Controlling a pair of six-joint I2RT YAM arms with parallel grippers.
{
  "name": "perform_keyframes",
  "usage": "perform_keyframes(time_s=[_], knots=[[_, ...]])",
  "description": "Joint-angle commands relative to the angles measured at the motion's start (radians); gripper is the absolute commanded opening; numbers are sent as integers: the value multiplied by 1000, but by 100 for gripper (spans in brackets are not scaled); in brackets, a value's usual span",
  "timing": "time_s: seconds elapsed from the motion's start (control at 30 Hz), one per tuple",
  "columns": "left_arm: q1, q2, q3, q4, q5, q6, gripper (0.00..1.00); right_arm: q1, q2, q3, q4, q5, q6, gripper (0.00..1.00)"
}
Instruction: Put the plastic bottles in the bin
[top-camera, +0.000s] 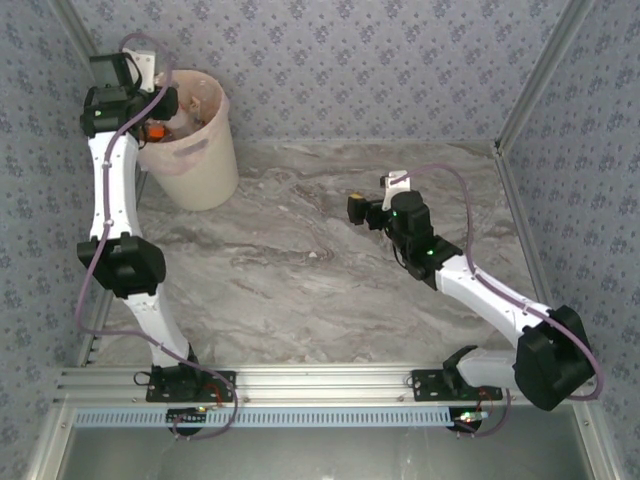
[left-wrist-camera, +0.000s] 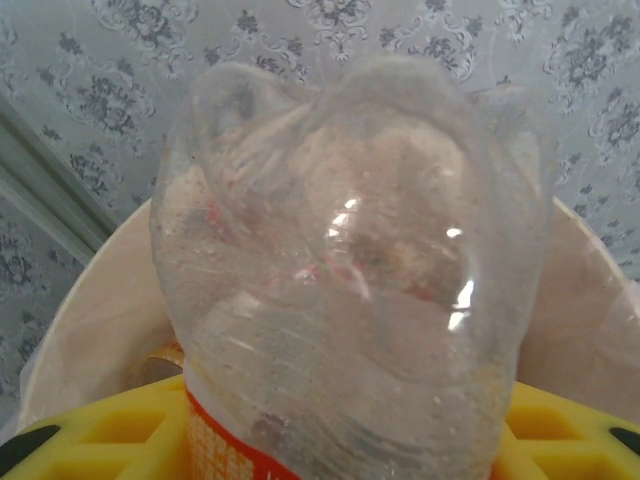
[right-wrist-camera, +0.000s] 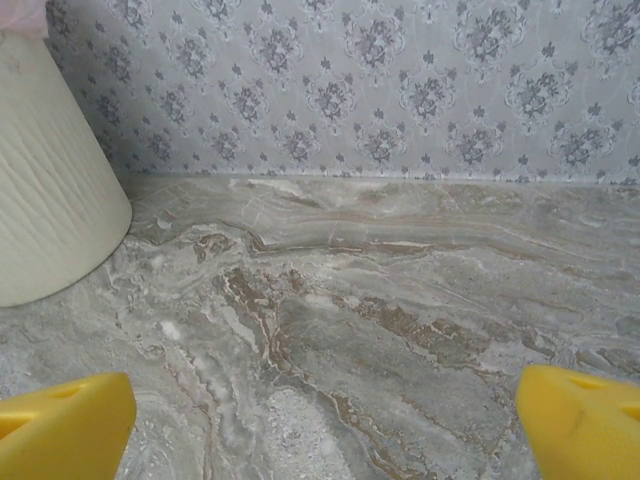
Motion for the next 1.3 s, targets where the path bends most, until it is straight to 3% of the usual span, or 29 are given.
perform_keyframes(time_s=[0.0, 0.17, 0.37, 0.57, 0.73, 0.83, 1.0, 1.27], knots=[[18, -58, 41, -1, 51, -115, 51, 4, 20, -16, 24, -2, 15, 100], [4, -11, 56, -10, 94, -26, 52, -12, 32, -30, 43, -15, -2, 100], [16, 88, 183, -71, -92, -72, 51, -27, 10, -53, 50, -12, -5, 100], [22, 127, 218, -130, -154, -171, 52, -36, 26, -59, 63, -33, 17, 100], [25, 153, 275, -188, -207, -225, 84, -41, 23, -54, 54, -38, 10, 100], [25, 144, 324, -196, -198, -241, 97, -43, 16, -58, 50, -37, 9, 100], [24, 117, 344, -195, -178, -259, 98, -46, 15, -66, 57, -35, 20, 100], [15, 73, 318, -230, -22, -324, 98, -48, 0, -58, 45, -31, 16, 100]])
